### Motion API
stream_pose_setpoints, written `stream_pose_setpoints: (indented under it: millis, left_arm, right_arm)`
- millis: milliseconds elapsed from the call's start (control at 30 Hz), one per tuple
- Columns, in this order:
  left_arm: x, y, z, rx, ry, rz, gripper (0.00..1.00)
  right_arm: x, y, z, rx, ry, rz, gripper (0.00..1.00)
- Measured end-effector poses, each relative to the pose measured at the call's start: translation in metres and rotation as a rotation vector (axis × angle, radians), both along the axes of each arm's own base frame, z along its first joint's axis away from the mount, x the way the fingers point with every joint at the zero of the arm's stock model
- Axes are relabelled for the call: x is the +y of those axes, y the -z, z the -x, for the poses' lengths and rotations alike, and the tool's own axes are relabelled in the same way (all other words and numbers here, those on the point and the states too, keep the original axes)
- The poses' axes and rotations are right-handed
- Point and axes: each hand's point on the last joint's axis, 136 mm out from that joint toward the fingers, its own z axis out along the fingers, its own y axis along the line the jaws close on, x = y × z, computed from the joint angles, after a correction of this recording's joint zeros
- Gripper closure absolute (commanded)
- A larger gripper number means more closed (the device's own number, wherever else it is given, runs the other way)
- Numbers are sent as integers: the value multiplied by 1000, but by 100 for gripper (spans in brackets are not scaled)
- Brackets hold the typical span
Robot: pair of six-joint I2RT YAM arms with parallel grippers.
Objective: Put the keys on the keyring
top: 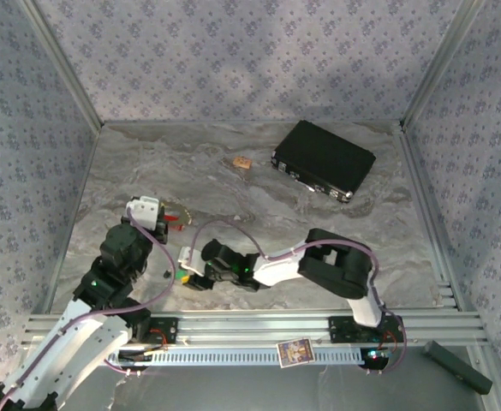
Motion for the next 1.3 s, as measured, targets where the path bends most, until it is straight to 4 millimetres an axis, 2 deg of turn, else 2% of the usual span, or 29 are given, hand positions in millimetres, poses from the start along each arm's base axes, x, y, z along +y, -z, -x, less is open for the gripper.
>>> stream_pose_setpoints:
  millis: [267,500,567,767,867,1000,1133,1300]
  left_arm:
    - [7,-9,7,-30,-17,66,100]
    - [7,-6,7,-18,-18,70,100]
    - [6,-6,7,-17,-15,70,100]
    - [2,1,6,-3,3,64,100]
    - [0,7,5,7,9,59,100]
    - [-5,15,3,27,30,51,100]
    - [-14,20,2,49,69,47,100]
    - [-27,27,0,81,128,47,100]
  right_arm:
    - [46,5,-10,-1,-27,-47,47]
    - [59,21,-9,19,-52,-37,49]
    - [59,28,-7,28,-62,-26,53]
    - [57,27,-10,44,-47,-14,76]
    - [38,27,-6,47,-34,5,84]
    - [3,25,3,48,-16,47,88]
    - [-39,29,9,50,31,102,90]
    - [-95,31,7,72,152,152,92]
